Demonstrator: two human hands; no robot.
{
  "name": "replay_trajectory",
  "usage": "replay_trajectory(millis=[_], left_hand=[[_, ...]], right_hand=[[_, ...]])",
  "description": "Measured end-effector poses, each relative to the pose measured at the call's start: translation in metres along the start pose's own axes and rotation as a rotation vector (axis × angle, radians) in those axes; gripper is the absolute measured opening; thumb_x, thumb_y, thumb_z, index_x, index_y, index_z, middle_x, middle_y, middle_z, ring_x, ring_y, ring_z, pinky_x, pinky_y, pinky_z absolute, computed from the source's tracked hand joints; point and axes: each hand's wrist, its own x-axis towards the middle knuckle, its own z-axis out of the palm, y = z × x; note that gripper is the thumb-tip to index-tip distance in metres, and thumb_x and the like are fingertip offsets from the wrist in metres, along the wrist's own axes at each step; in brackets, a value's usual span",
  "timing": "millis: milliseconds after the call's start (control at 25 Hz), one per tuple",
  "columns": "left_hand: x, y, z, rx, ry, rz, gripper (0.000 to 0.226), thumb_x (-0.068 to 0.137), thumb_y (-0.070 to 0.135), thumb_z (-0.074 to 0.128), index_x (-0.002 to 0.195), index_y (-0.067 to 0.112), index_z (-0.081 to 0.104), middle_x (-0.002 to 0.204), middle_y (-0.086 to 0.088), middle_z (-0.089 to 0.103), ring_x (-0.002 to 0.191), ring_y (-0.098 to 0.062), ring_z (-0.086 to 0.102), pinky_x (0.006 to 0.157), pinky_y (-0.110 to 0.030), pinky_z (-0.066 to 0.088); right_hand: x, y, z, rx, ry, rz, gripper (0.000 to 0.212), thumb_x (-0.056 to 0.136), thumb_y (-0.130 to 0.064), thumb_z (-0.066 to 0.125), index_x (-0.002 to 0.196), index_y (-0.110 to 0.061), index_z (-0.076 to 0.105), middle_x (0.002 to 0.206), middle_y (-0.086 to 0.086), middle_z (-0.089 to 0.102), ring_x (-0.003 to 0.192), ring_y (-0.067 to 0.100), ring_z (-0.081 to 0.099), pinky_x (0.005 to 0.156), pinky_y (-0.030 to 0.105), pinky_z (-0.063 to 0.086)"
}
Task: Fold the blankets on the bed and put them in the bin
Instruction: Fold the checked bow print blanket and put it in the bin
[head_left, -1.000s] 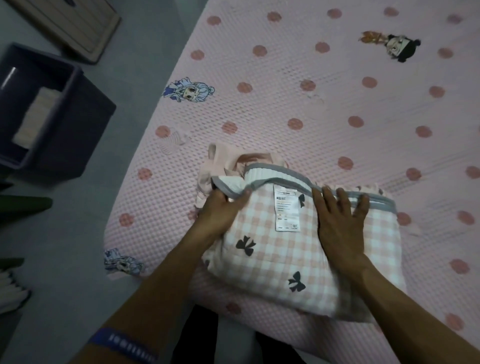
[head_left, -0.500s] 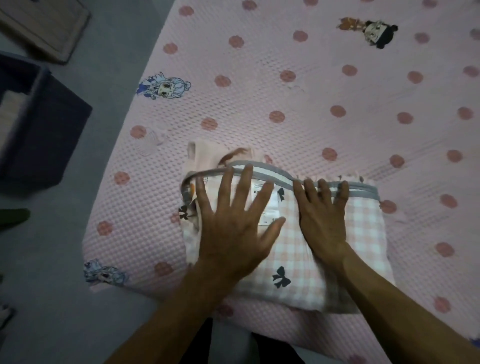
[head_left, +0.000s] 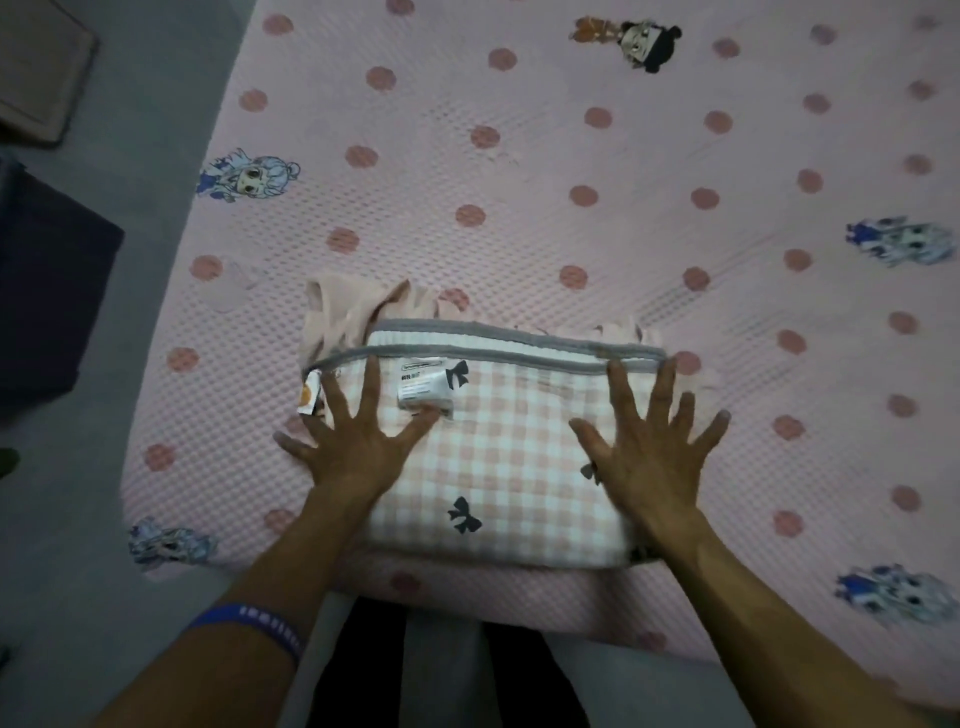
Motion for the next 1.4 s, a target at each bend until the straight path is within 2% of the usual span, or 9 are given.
replay_trajectory(millis=[200,400,520,600,760,1000,1160,1280,1400], left_hand=[[0.005,0.002,0.002,-0.184,-0.107,-0.080,0.114,0.048,0.105,0.029,0.138,0.058,-0.025,0.162,-0.010,-0.010,0.145,-0.042,0.015,0.107,-0.073,-0.005],[0.016,0.000,0.004,-0.271,-0.148,-0.030,0.119,0.048,0.101,0.044,0.140,0.059,-0.018,0.162,-0.002,0.011,0.146,-0.034,0.018,0.112,-0.067,0.012],[0.022,-0.003,-0.001,-0.514,-0.183,0.015,0.116,0.046,0.092,0.064,0.139,0.065,0.001,0.147,0.012,0.035,0.123,-0.022,0.047,0.090,-0.049,0.053],[0.022,-0.001,-0.005,-0.657,-0.187,0.051,0.109,0.044,0.084,0.075,0.135,0.065,0.020,0.136,0.016,0.048,0.108,-0.014,0.058,0.074,-0.042,0.060],[0.008,0.003,-0.020,-0.738,-0.100,0.083,0.100,0.040,0.081,0.079,0.128,0.063,0.037,0.126,0.019,0.058,0.109,-0.013,0.061,0.074,-0.039,0.061],[-0.046,-0.005,-0.089,-0.792,-0.005,0.226,0.091,0.052,0.071,0.080,0.130,0.062,0.035,0.126,0.022,0.053,0.106,-0.006,0.056,0.064,-0.028,0.054],[-0.083,-0.069,-0.143,-1.018,-0.016,0.171,0.083,0.061,0.057,0.084,0.130,0.056,0.039,0.126,0.024,0.050,0.099,-0.002,0.057,0.060,-0.032,0.059],[-0.095,-0.135,-0.176,-1.104,0.043,0.154,0.084,0.062,0.055,0.084,0.133,0.054,0.039,0.129,0.023,0.050,0.106,-0.002,0.055,0.059,-0.020,0.053],[-0.081,-0.232,-0.231,-1.109,0.162,0.150,0.085,0.059,0.063,0.081,0.132,0.058,0.037,0.133,0.023,0.047,0.122,-0.011,0.050,0.087,-0.034,0.052]], right_hand=[[0.015,0.009,0.011,0.337,-0.258,0.107,0.097,0.069,-0.095,0.032,0.138,-0.060,-0.027,0.164,0.011,-0.010,0.138,0.039,0.039,0.114,0.067,0.008],[0.031,0.021,0.011,0.831,-0.330,0.045,0.110,0.063,-0.077,0.073,0.142,-0.064,-0.002,0.138,-0.013,0.052,0.121,0.017,0.055,0.101,0.041,0.044],[0.035,0.022,0.006,0.939,-0.383,-0.015,0.107,0.072,-0.052,0.079,0.146,-0.057,0.002,0.115,-0.034,0.049,0.106,0.003,0.055,0.090,0.030,0.041],[0.036,0.023,0.005,0.996,-0.371,-0.021,0.103,0.072,-0.046,0.080,0.145,-0.058,0.009,0.118,-0.030,0.053,0.105,0.001,0.057,0.087,0.030,0.044],[0.031,0.021,-0.008,1.081,-0.324,-0.022,0.099,0.072,-0.037,0.082,0.146,-0.055,0.018,0.120,-0.026,0.056,0.103,-0.001,0.059,0.079,0.026,0.048],[0.003,-0.018,-0.077,1.043,-0.295,-0.141,0.098,0.076,-0.030,0.082,0.147,-0.054,0.019,0.124,-0.015,0.058,0.104,0.010,0.063,0.073,0.029,0.052],[-0.036,-0.091,-0.140,0.976,-0.314,-0.252,0.097,0.078,-0.025,0.081,0.150,-0.046,0.021,0.120,-0.017,0.057,0.096,-0.002,0.059,0.065,0.016,0.048],[-0.059,-0.163,-0.172,0.873,-0.325,-0.358,0.103,0.071,-0.042,0.085,0.148,-0.054,0.018,0.130,-0.015,0.055,0.103,0.004,0.060,0.079,0.030,0.052],[-0.081,-0.280,-0.197,0.803,-0.311,-0.488,0.106,0.063,-0.055,0.082,0.145,-0.059,0.016,0.131,-0.015,0.055,0.104,0.009,0.064,0.087,0.039,0.053]])
